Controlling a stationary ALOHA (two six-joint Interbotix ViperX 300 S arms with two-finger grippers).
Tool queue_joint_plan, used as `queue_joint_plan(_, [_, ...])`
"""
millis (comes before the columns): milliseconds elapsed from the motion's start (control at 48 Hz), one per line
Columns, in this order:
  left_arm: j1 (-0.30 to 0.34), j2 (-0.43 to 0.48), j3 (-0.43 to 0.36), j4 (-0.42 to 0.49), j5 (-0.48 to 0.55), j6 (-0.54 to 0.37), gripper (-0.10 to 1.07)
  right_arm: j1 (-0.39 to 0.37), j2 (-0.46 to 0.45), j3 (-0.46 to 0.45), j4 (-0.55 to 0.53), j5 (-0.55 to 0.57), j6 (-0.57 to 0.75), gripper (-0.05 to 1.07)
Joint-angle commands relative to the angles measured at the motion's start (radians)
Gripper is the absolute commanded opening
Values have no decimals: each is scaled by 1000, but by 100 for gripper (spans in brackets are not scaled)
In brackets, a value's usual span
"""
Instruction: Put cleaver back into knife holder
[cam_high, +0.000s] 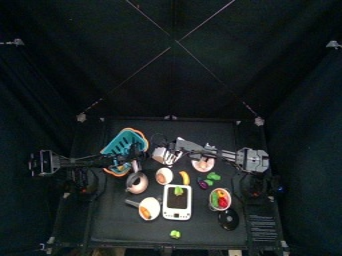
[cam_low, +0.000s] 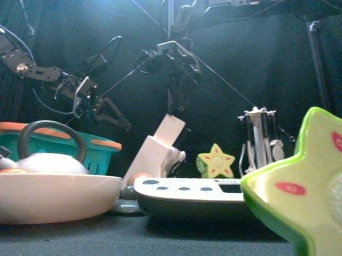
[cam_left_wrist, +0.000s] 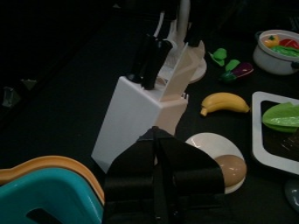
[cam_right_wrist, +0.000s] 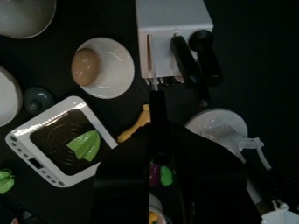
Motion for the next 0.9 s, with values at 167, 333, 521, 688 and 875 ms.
queue_joint_plan(167, [0, -8, -11, 3, -11, 0, 37, -9, -20, -32, -2, -6, -5, 54])
queue_joint_plan(333, [-2, -8, -11, 2, -11, 0, 37, -9, -18, -40, -2, -23, -3, 55])
queue_joint_plan(521, [0, -8, -11, 2, -11, 0, 37, -5, -18, -40, -2, -28, -8, 65])
queue_joint_plan(688, [-2, -8, -11, 3, -9, 0, 37, -3, -18, -40, -2, -28, -21, 75])
queue_joint_plan(875, [-2, -8, -11, 2, -9, 0, 37, -3, -18, -41, -8, -28, -21, 75])
